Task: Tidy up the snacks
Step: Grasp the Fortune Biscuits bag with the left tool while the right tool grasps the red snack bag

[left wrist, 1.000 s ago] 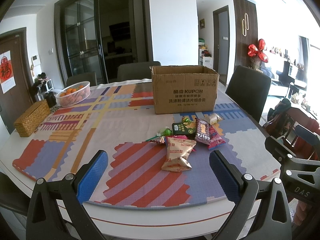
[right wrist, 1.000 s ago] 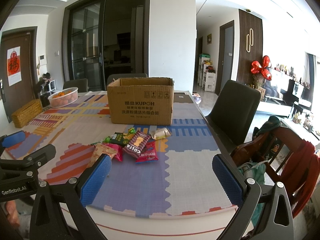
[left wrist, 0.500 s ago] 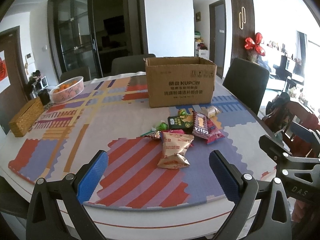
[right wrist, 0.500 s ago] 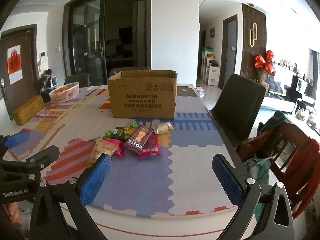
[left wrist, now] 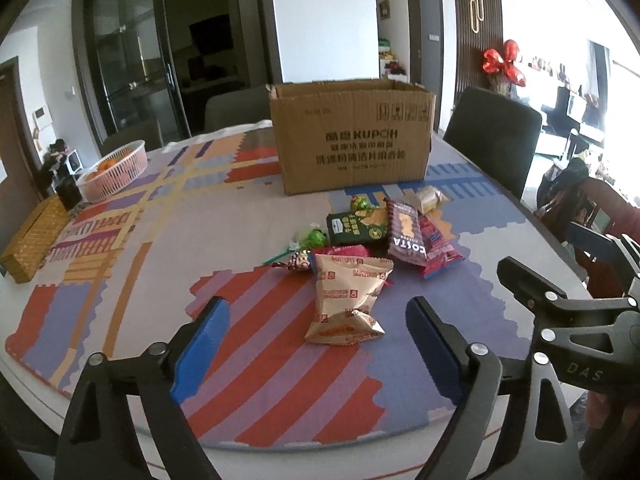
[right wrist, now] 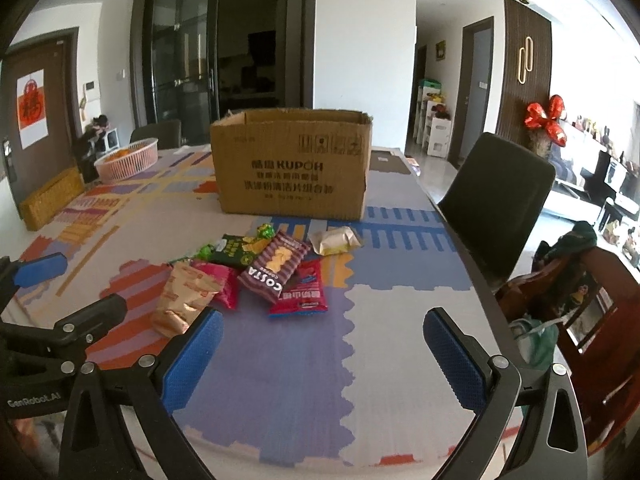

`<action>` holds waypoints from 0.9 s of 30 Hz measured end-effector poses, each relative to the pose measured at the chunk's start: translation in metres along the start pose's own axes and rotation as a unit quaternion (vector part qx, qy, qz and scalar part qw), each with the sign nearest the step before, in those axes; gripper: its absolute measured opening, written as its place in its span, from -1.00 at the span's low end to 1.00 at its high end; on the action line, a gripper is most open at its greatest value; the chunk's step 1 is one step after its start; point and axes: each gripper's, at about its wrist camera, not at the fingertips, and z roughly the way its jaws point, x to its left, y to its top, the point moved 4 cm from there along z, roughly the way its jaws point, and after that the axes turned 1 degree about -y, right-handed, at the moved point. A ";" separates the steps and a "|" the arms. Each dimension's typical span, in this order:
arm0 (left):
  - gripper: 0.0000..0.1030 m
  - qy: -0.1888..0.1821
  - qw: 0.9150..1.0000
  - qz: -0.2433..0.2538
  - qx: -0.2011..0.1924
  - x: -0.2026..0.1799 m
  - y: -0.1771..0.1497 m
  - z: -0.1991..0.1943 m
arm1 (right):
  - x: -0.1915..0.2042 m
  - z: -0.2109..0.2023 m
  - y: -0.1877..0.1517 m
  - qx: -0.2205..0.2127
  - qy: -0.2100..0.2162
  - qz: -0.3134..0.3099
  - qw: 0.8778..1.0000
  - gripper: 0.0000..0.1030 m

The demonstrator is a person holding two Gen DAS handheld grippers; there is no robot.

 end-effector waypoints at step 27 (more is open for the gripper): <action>0.27 -0.043 0.995 0.004 0.084 -0.007 -0.004 0.085 | 0.013 0.104 -0.001 0.089 0.025 -0.016 0.996 0.62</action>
